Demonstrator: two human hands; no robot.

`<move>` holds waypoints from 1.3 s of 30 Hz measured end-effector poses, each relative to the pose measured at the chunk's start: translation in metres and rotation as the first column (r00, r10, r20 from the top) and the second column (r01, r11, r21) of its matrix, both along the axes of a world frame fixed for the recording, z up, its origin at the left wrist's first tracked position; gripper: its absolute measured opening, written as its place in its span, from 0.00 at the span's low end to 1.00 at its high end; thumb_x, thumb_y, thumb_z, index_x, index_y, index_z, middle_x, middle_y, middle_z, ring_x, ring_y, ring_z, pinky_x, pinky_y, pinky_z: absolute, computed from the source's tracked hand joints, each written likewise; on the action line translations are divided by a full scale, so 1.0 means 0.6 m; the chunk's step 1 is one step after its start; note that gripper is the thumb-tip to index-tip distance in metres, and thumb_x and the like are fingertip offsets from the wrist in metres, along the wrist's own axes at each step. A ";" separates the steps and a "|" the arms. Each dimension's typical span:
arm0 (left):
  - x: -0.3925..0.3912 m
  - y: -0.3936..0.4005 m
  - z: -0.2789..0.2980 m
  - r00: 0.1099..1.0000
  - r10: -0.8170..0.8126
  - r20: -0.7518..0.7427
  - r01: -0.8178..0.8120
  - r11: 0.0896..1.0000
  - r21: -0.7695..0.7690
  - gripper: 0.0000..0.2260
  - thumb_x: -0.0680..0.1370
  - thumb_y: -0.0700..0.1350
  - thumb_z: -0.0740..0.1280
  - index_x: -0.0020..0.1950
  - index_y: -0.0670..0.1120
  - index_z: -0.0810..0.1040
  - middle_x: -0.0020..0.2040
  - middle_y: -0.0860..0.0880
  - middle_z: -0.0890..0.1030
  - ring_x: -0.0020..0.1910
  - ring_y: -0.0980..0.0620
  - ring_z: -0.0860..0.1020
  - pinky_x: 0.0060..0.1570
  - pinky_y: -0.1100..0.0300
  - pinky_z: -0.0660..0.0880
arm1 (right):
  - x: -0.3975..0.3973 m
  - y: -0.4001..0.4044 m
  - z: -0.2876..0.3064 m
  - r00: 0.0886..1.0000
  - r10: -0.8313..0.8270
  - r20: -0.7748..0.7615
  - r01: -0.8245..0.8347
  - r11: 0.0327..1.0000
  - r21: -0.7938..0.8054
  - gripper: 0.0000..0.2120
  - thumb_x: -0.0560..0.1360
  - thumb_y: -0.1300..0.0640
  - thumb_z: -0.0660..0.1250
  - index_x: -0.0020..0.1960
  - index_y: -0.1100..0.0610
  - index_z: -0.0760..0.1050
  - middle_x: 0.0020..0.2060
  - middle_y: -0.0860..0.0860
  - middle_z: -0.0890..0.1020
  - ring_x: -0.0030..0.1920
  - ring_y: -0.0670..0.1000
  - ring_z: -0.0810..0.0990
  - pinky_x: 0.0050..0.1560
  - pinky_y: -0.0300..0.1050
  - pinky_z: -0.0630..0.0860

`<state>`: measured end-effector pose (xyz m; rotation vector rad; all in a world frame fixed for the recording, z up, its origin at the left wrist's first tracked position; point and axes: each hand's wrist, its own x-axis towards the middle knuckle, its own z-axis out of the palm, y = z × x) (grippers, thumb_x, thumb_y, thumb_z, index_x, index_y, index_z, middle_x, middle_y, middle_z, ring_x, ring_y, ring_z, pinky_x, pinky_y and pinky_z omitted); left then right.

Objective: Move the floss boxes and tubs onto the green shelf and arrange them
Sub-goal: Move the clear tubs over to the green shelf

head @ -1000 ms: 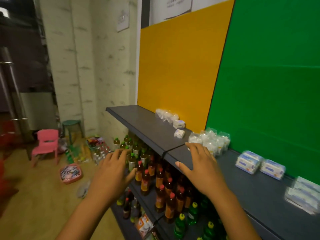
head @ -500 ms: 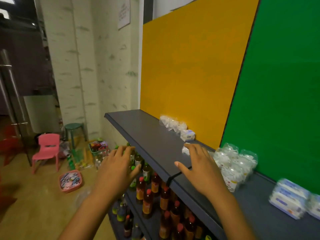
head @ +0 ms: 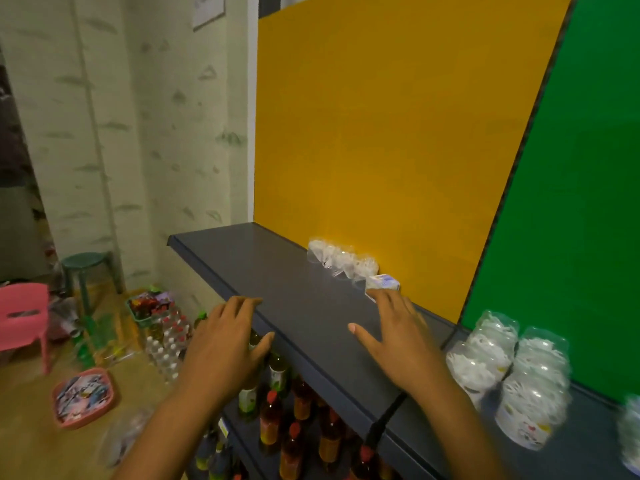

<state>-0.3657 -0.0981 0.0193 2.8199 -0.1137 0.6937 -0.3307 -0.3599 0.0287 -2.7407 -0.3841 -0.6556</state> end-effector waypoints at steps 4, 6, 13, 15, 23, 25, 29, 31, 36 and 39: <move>0.085 0.069 0.014 0.998 -0.055 0.028 0.055 0.998 0.017 0.27 0.77 0.62 0.60 0.73 0.51 0.63 0.67 0.50 0.70 0.63 0.48 0.71 0.57 0.53 0.74 | 0.057 0.061 0.006 0.997 -0.079 0.001 0.079 0.997 0.000 0.31 0.75 0.32 0.58 0.72 0.47 0.61 0.68 0.46 0.68 0.68 0.50 0.67 0.63 0.50 0.73; 0.127 0.103 0.021 0.996 -0.079 0.033 0.078 0.996 0.030 0.27 0.77 0.62 0.59 0.73 0.51 0.63 0.67 0.50 0.69 0.63 0.48 0.71 0.58 0.53 0.74 | 0.082 0.091 0.014 0.993 -0.119 0.023 0.120 0.992 -0.038 0.30 0.76 0.34 0.59 0.72 0.49 0.62 0.69 0.47 0.68 0.69 0.51 0.67 0.64 0.48 0.71; 0.252 0.172 0.010 0.982 -0.189 -0.007 0.189 0.981 0.039 0.26 0.78 0.62 0.59 0.73 0.52 0.62 0.68 0.51 0.68 0.65 0.48 0.69 0.60 0.53 0.72 | 0.159 0.165 -0.003 0.969 -0.246 -0.001 0.246 0.969 -0.018 0.31 0.77 0.34 0.59 0.72 0.50 0.63 0.69 0.49 0.69 0.68 0.52 0.68 0.64 0.48 0.71; 0.277 0.183 0.000 0.973 -0.229 -0.015 0.229 0.973 0.026 0.26 0.78 0.61 0.59 0.73 0.52 0.63 0.68 0.51 0.68 0.65 0.48 0.69 0.60 0.53 0.72 | 0.182 0.176 -0.010 0.966 -0.259 -0.018 0.259 0.966 -0.013 0.31 0.77 0.34 0.59 0.73 0.50 0.62 0.70 0.49 0.68 0.69 0.52 0.68 0.64 0.49 0.71; 0.412 0.203 -0.008 0.959 -0.284 0.011 0.284 0.958 -0.040 0.24 0.78 0.59 0.60 0.71 0.52 0.64 0.68 0.52 0.68 0.64 0.50 0.70 0.60 0.54 0.71 | 0.307 0.205 -0.003 0.958 -0.284 0.028 0.283 0.959 0.033 0.28 0.77 0.37 0.62 0.72 0.49 0.63 0.68 0.48 0.70 0.67 0.51 0.69 0.62 0.48 0.72; 0.448 0.197 -0.002 0.955 -0.296 0.029 0.297 0.954 -0.043 0.24 0.78 0.58 0.61 0.71 0.52 0.65 0.67 0.51 0.69 0.64 0.49 0.71 0.58 0.53 0.72 | 0.336 0.202 -0.003 0.957 -0.288 0.041 0.285 0.956 0.070 0.28 0.76 0.38 0.63 0.71 0.48 0.64 0.68 0.47 0.70 0.67 0.51 0.70 0.62 0.48 0.72; 0.523 0.173 0.022 0.940 -0.337 0.060 0.338 0.941 -0.014 0.24 0.78 0.58 0.61 0.71 0.51 0.64 0.67 0.50 0.68 0.63 0.49 0.71 0.57 0.54 0.72 | 0.390 0.184 -0.001 0.948 -0.313 0.056 0.308 0.948 0.073 0.28 0.76 0.39 0.64 0.72 0.49 0.65 0.68 0.48 0.71 0.67 0.51 0.70 0.63 0.47 0.70; 0.559 0.160 0.030 0.925 -0.368 0.092 0.371 0.929 -0.016 0.23 0.78 0.57 0.61 0.70 0.51 0.65 0.66 0.50 0.69 0.62 0.49 0.71 0.56 0.53 0.73 | 0.415 0.175 0.001 0.941 -0.332 0.064 0.327 0.942 0.075 0.28 0.76 0.39 0.64 0.72 0.50 0.65 0.69 0.49 0.70 0.67 0.52 0.70 0.63 0.48 0.70; 0.627 0.118 0.025 0.872 -0.462 0.162 0.476 0.877 -0.063 0.19 0.77 0.53 0.65 0.67 0.50 0.70 0.63 0.50 0.72 0.58 0.49 0.75 0.51 0.54 0.75 | 0.454 0.156 -0.004 0.915 -0.398 0.061 0.389 0.914 0.116 0.27 0.77 0.42 0.65 0.72 0.49 0.64 0.69 0.48 0.70 0.67 0.51 0.69 0.63 0.47 0.70; 0.672 0.089 0.011 0.841 -0.511 0.177 0.523 0.852 -0.025 0.18 0.76 0.52 0.67 0.65 0.50 0.72 0.60 0.51 0.73 0.54 0.49 0.76 0.47 0.55 0.75 | 0.475 0.149 -0.012 0.907 -0.419 0.049 0.410 0.903 0.132 0.27 0.77 0.43 0.66 0.72 0.49 0.65 0.69 0.48 0.70 0.67 0.50 0.70 0.63 0.46 0.70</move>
